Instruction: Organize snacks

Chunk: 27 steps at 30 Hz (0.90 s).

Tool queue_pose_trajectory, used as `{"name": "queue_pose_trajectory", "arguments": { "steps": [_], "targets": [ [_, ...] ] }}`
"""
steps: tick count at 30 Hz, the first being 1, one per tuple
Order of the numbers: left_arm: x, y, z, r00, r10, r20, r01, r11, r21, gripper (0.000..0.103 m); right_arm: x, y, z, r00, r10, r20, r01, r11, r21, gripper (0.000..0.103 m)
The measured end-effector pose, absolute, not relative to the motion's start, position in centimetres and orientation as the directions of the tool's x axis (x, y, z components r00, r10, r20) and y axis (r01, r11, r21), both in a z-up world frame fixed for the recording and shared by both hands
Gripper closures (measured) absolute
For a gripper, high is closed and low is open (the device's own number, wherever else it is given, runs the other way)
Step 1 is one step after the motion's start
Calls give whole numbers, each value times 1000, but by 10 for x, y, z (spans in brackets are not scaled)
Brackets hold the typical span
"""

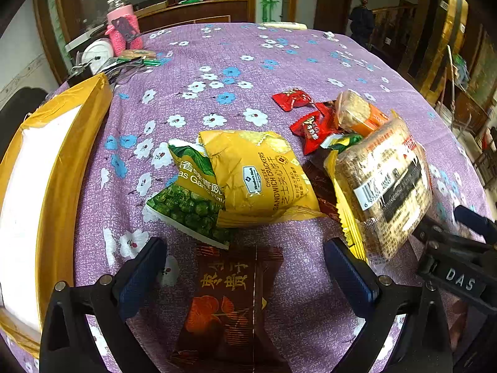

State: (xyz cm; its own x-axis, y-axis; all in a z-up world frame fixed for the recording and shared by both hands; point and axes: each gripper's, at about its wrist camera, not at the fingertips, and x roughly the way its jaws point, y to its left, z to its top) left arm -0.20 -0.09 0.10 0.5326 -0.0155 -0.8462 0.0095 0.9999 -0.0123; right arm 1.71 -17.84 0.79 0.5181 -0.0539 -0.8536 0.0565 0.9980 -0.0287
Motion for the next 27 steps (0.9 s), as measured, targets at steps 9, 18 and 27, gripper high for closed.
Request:
{"name": "queue_pose_trajectory", "arguments": {
  "steps": [9, 18, 27],
  "targets": [
    [-49, 30, 26, 509, -239, -827, 201, 967, -155, 1, -9, -193, 26, 518, 149, -843, -46, 988, 146, 0],
    [-76, 54, 57, 651, -179, -738, 202, 978, -59, 19, -18, -185, 37, 474, 450, -757, -26, 866, 499, 0],
    [-81, 63, 57, 661, -181, -728, 204, 977, -57, 23, 17, -151, 36, 451, 454, -769, 107, 828, 551, 0]
  ]
}}
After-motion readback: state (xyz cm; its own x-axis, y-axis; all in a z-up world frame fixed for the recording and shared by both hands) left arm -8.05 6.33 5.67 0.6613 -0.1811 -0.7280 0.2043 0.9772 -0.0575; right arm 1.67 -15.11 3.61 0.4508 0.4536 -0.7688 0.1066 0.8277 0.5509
